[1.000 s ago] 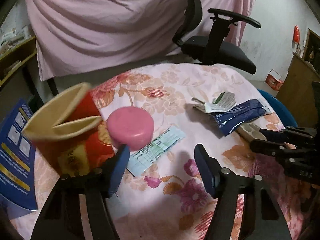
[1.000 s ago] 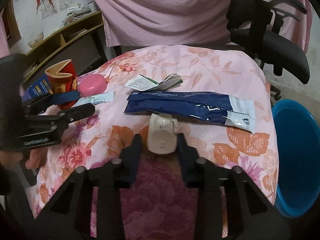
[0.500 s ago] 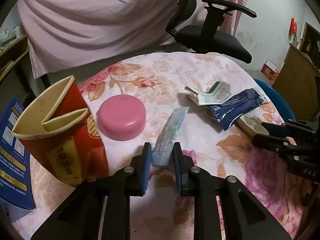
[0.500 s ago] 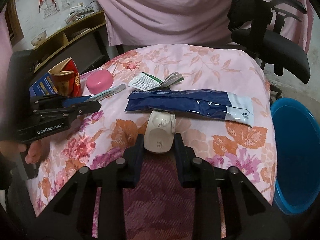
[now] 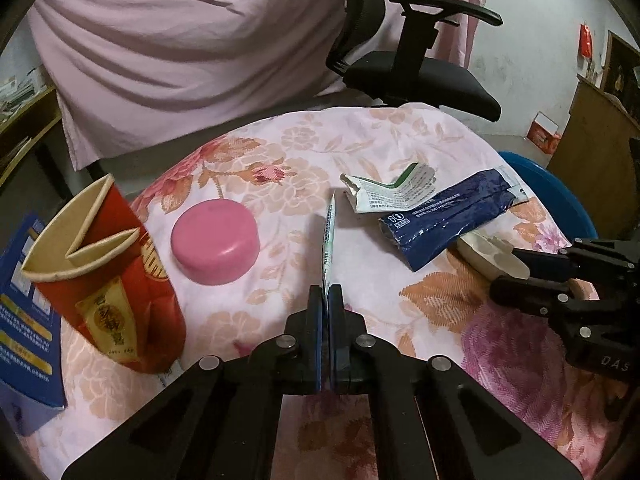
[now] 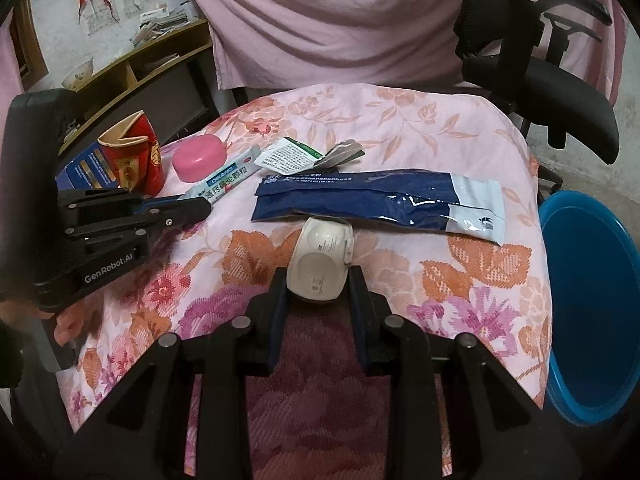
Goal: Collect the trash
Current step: 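Grasp the white earbud case with the right tool while the left tool grasps the white toothpaste tube, then carry both items over the blue basin and open both tools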
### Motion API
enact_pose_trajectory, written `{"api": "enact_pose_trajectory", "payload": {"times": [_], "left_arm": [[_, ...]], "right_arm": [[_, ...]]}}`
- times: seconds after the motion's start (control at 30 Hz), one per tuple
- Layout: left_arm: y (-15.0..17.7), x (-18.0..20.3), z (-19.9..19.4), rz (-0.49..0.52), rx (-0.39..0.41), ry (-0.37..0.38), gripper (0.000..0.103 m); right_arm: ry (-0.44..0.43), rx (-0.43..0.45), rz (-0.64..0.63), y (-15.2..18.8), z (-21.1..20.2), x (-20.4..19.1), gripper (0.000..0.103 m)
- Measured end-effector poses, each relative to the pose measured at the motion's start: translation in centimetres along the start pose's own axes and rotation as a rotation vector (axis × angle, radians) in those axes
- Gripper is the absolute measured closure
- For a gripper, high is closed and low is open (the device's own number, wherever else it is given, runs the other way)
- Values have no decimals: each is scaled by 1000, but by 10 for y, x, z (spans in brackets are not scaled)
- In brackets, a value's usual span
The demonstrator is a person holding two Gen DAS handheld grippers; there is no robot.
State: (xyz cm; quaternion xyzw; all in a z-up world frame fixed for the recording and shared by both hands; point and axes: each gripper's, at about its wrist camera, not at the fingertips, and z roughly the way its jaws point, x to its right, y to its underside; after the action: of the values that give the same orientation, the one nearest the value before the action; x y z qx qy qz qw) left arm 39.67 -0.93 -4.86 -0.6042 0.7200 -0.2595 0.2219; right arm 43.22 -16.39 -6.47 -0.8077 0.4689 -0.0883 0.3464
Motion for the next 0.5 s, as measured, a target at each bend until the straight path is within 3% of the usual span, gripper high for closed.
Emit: {"api": "enact_pose_trajectory", "payload": {"times": [0.23, 0.5], "left_arm": [[18, 9, -43, -32, 149, 4, 102], [25, 28, -84, -109, 339, 47, 102]], "right_arm": [[-27, 64, -14, 7, -21, -3, 48], [-22, 273, -41, 16, -63, -8, 48]]}}
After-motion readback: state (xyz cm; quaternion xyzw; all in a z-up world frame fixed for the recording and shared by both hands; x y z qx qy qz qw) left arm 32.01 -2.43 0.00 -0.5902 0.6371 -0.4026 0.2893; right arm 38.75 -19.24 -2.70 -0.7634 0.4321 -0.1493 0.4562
